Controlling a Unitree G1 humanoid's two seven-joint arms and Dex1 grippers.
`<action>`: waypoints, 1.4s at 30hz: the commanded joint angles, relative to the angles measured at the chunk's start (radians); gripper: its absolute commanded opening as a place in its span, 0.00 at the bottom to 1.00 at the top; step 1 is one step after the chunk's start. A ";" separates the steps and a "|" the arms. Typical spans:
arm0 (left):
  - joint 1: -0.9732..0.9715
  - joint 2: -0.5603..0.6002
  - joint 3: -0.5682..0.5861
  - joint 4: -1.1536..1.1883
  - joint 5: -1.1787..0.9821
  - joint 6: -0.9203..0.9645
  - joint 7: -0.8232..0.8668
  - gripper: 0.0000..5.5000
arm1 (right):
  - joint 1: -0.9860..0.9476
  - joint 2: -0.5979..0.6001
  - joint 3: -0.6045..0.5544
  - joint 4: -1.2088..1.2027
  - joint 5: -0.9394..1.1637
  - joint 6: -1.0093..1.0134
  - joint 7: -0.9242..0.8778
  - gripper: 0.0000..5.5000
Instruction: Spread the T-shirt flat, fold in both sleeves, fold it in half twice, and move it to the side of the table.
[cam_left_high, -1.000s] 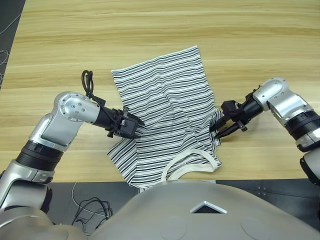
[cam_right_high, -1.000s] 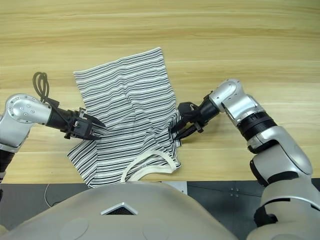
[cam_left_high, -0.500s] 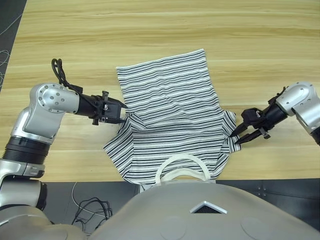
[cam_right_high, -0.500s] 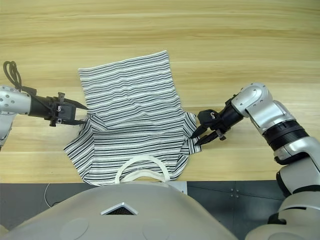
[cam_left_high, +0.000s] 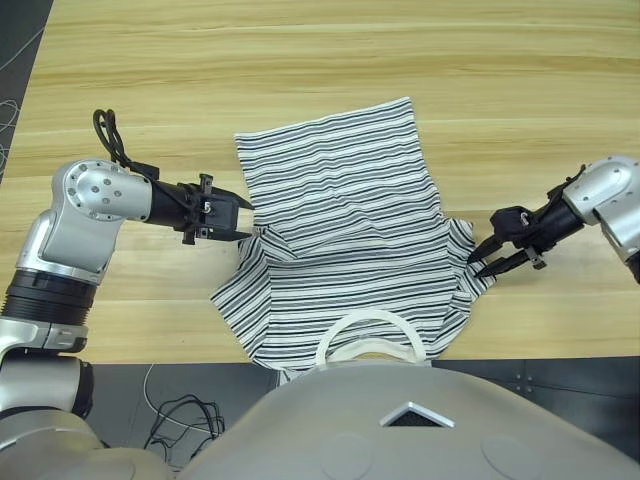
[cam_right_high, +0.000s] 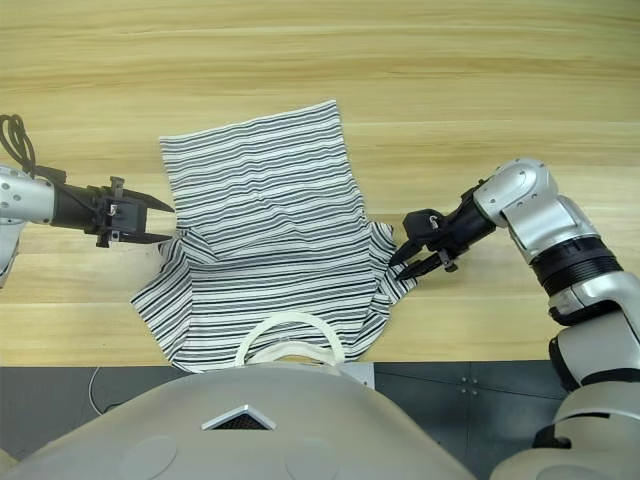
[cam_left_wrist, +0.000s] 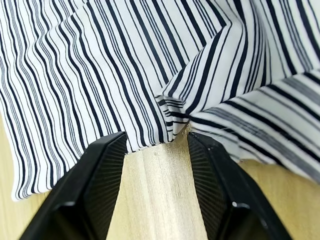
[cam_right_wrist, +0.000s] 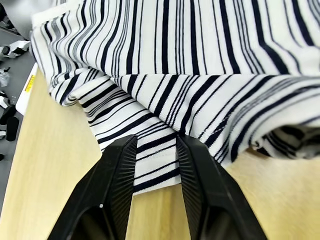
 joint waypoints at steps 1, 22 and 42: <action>-0.010 0.014 0.009 -0.006 0.000 -0.011 -0.005 0.41 | -0.011 -0.010 0.010 -0.021 -0.022 0.021 -0.002 0.27; -0.040 -0.013 -0.008 0.002 0.000 -0.026 -0.009 0.41 | -0.258 0.291 -0.052 -0.185 0.102 0.082 -0.226 0.27; 0.033 -0.009 -0.007 -0.112 0.002 -0.056 0.019 0.41 | -0.462 0.822 -0.148 0.912 -0.469 -0.203 -1.026 0.27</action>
